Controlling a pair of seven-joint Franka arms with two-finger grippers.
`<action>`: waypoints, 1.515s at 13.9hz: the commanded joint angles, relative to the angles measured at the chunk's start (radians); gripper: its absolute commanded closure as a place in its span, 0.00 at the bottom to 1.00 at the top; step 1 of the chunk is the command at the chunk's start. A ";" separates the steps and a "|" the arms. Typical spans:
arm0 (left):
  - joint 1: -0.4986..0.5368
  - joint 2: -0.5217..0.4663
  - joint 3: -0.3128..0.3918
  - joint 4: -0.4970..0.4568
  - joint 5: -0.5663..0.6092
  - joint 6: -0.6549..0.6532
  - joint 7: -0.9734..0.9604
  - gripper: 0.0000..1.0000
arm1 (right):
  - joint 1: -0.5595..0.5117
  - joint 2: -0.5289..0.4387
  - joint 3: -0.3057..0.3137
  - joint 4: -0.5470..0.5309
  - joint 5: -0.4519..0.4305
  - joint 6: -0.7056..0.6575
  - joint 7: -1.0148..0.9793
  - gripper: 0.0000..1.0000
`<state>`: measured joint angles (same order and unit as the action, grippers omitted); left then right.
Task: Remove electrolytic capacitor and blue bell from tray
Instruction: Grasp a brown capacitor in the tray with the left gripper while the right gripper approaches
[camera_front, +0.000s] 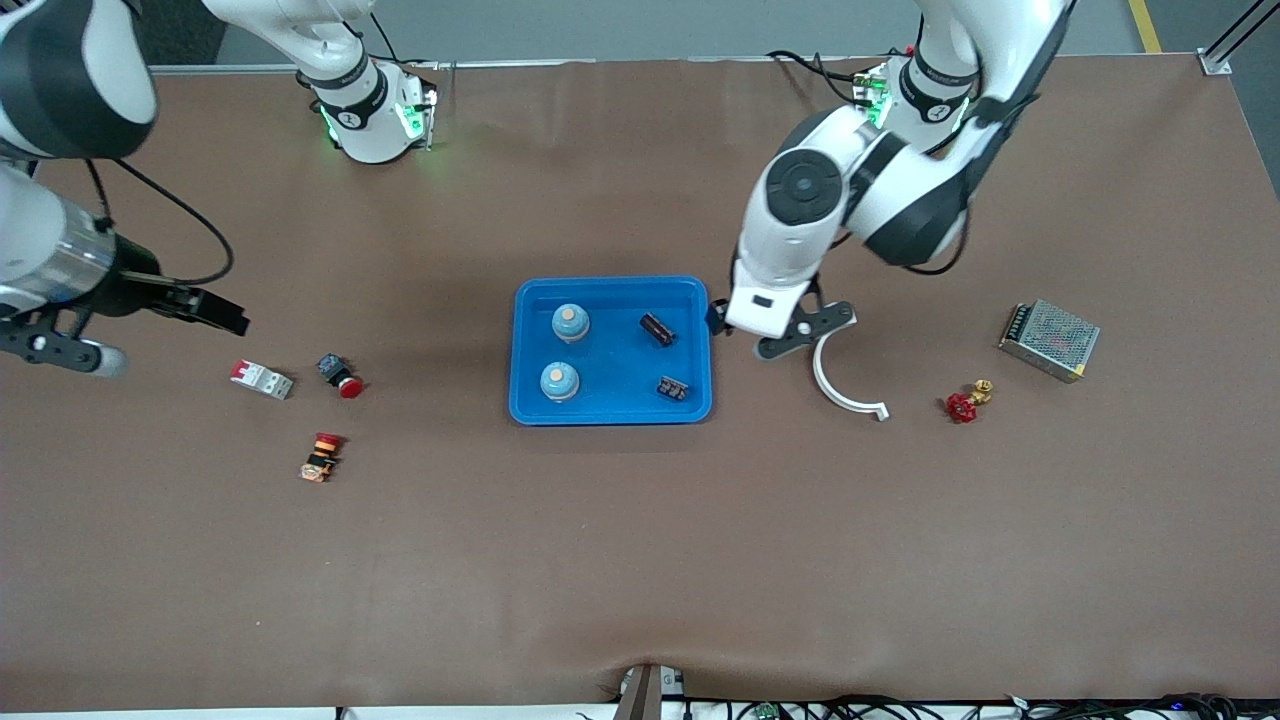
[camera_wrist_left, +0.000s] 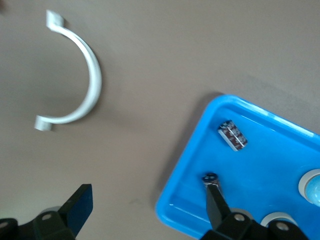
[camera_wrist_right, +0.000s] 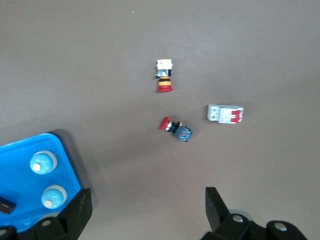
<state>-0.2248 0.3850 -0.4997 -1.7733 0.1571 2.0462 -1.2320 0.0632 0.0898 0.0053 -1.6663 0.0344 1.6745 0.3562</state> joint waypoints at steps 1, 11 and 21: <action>-0.039 0.087 0.000 0.029 0.032 0.086 -0.108 0.00 | 0.059 -0.025 -0.001 -0.090 0.006 0.089 0.128 0.00; -0.172 0.321 0.007 0.100 0.091 0.221 -0.342 0.26 | 0.266 0.019 -0.001 -0.256 0.029 0.381 0.388 0.00; -0.248 0.390 0.072 0.124 0.107 0.258 -0.377 1.00 | 0.362 0.185 -0.002 -0.282 0.029 0.649 0.581 0.00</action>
<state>-0.4623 0.7695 -0.4422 -1.6811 0.2361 2.3008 -1.5928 0.4027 0.2571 0.0134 -1.9313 0.0546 2.2669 0.8954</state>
